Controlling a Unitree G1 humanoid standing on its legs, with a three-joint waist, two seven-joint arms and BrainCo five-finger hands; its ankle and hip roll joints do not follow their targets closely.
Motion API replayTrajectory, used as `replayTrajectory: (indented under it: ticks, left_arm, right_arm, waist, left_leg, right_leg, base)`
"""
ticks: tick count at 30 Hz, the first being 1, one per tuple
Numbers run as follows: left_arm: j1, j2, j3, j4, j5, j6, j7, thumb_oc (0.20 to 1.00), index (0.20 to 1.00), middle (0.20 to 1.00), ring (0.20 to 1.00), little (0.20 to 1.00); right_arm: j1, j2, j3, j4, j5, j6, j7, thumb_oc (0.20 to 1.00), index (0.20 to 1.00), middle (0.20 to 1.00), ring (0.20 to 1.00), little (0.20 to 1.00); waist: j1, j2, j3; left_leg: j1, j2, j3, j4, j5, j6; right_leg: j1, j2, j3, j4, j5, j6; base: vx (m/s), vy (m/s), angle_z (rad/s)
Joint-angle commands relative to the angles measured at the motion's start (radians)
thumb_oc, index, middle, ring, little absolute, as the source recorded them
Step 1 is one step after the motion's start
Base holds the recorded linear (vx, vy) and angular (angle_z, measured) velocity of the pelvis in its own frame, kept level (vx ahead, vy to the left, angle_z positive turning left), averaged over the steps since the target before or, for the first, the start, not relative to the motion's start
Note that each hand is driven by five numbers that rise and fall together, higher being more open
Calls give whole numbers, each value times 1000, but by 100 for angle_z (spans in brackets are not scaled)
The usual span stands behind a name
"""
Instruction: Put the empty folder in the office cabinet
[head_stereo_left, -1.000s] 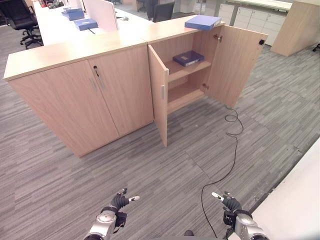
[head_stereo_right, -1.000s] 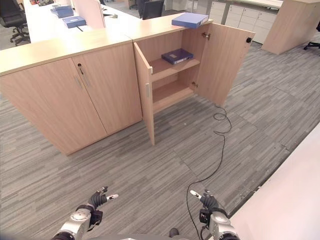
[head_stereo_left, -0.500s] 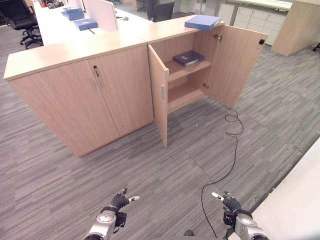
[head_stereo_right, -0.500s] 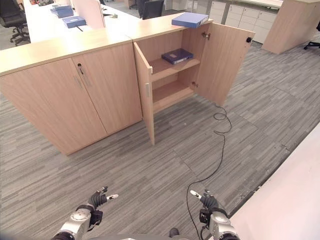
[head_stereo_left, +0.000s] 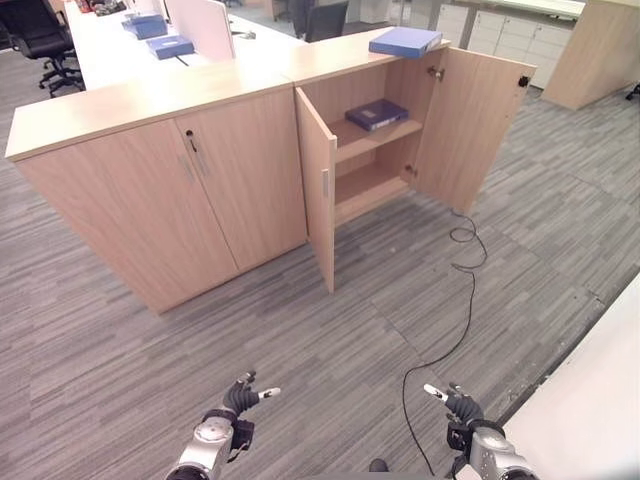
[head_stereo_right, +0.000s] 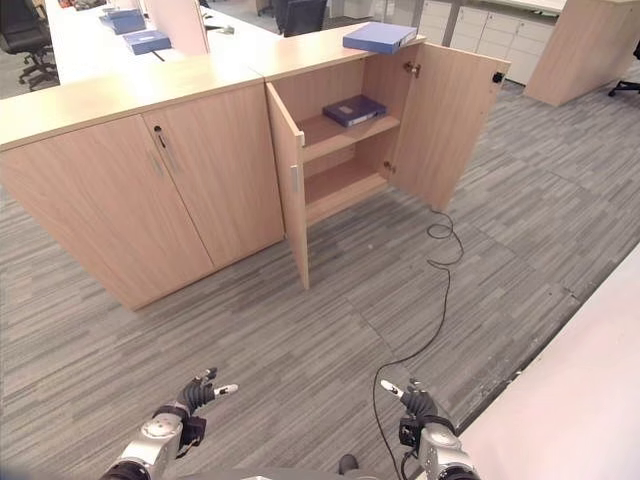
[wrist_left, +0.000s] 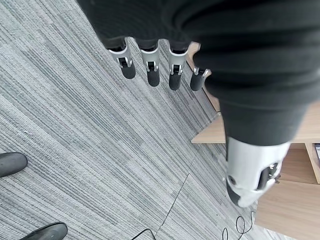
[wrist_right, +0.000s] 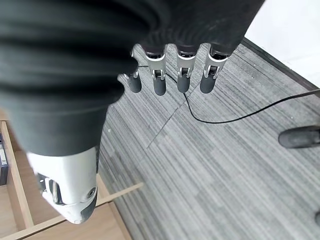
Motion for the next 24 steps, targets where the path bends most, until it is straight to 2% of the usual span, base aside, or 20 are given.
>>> replayTrajectory:
  ticks: [1, 5, 7, 8, 10, 11, 12, 14, 15, 17, 20, 24]
  left_arm:
    - [-85, 57, -21, 8, 20, -51, 0, 1000, 1000, 1000, 1000, 1000]
    - [-86, 58, -21, 7, 19, -49, 0, 1000, 1000, 1000, 1000, 1000]
    - [-91, 59, -26, -12, 4, -48, -9, 1000, 1000, 1000, 1000, 1000]
    - [-91, 57, -27, -12, 3, -47, -10, 1000, 1000, 1000, 1000, 1000]
    - [-109, 49, -37, -13, -5, -46, -3, 1000, 1000, 1000, 1000, 1000]
    - [-111, 49, -37, -12, -6, -46, -3, 1000, 1000, 1000, 1000, 1000]
    - [-119, 44, -41, -7, -12, -48, 2, 1000, 1000, 1000, 1000, 1000]
    - [-123, 39, -48, -6, -17, -47, 3, 1000, 1000, 1000, 1000, 1000]
    - [-124, 37, -50, -7, -16, -48, 1, 1000, 1000, 1000, 1000, 1000]
    - [-117, 33, -50, -5, -15, -47, -1, 1000, 1000, 1000, 1000, 1000]
    - [-120, 32, -56, -6, -29, -48, 3, 1000, 1000, 1000, 1000, 1000]
    - [-129, 28, -45, 8, -47, -52, 13, 1000, 1000, 1000, 1000, 1000]
  right_arm:
    - [-9, -44, 5, -42, 3, -38, 10, 1000, 1000, 1000, 1000, 1000]
    - [-12, -47, 9, -48, 2, -39, 10, 1000, 1000, 1000, 1000, 1000]
    - [-20, -58, 14, -70, 17, -48, 14, 1000, 1000, 1000, 1000, 1000]
    - [-18, -60, 15, -72, 19, -49, 16, 1000, 1000, 1000, 1000, 1000]
    - [-35, -70, 16, -73, 17, -47, 7, 1000, 1000, 1000, 1000, 1000]
    - [-36, -70, 16, -73, 17, -47, 7, 1000, 1000, 1000, 1000, 1000]
    - [-41, -74, 12, -76, 20, -43, 6, 1000, 1000, 1000, 1000, 1000]
    - [-41, -79, 9, -72, 22, -39, 4, 1000, 1000, 1000, 1000, 1000]
    - [-43, -81, 11, -69, 17, -38, 4, 1000, 1000, 1000, 1000, 1000]
    - [-51, -87, 17, -60, 1, -33, 4, 1000, 1000, 1000, 1000, 1000]
    - [-85, -95, 33, -56, 4, -33, -5, 1000, 1000, 1000, 1000, 1000]
    - [-123, -82, 59, -51, 4, -37, -15, 1000, 1000, 1000, 1000, 1000]
  waist:
    - [-28, -26, 13]
    - [-28, -24, 20]
    - [-30, -33, 55]
    - [-31, -36, 62]
    - [-22, -48, 98]
    - [-25, -47, 97]
    - [-32, -55, 99]
    - [-36, -55, 100]
    - [-29, -54, 101]
    - [-14, -42, 100]
    - [26, -19, 110]
    - [68, -21, 115]
  left_leg:
    - [10, 62, 35, 2, -66, -54]
    - [7, 71, 42, 16, -66, -57]
    - [-77, 85, 46, 176, -92, -68]
    - [-94, 82, 44, 214, -95, -66]
    - [-190, 65, -2, 335, -40, -72]
    - [-197, 65, -5, 342, -42, -72]
    - [-249, 49, -41, 399, -17, -70]
    - [-292, 34, -53, 392, -14, -58]
    - [-306, 14, -61, 366, -28, -50]
    - [-310, -19, -93, 292, -16, -45]
    - [-428, -57, -111, 175, 81, -44]
    - [-507, -92, -119, 145, 116, -39]
  right_leg:
    - [30, -23, 15, 60, -136, 55]
    - [23, -15, 25, 74, -142, 50]
    - [-7, 13, 51, 132, -162, 18]
    - [-9, 21, 56, 144, -165, 10]
    - [-31, 22, 63, 177, -166, -4]
    - [-36, 22, 61, 180, -167, -4]
    - [-56, 18, 64, 199, -175, -11]
    - [-77, 12, 79, 230, -193, -15]
    - [-78, 14, 90, 233, -202, -17]
    - [-67, 28, 112, 226, -212, -15]
    - [-18, 63, 165, 202, -245, -22]
    - [54, 75, 257, 160, -264, -28]
  base:
    - [2, -82, 0]
    - [-27, -64, -2]
    - [-85, -156, -8]
    - [-85, -144, -25]
    - [-99, -103, -20]
    - [-31, -64, 9]
    - [29, -8, 15]
    - [60, 18, 12]
    - [107, 23, -18]
    - [167, 22, -42]
    - [234, 4, -91]
    - [238, 28, -52]
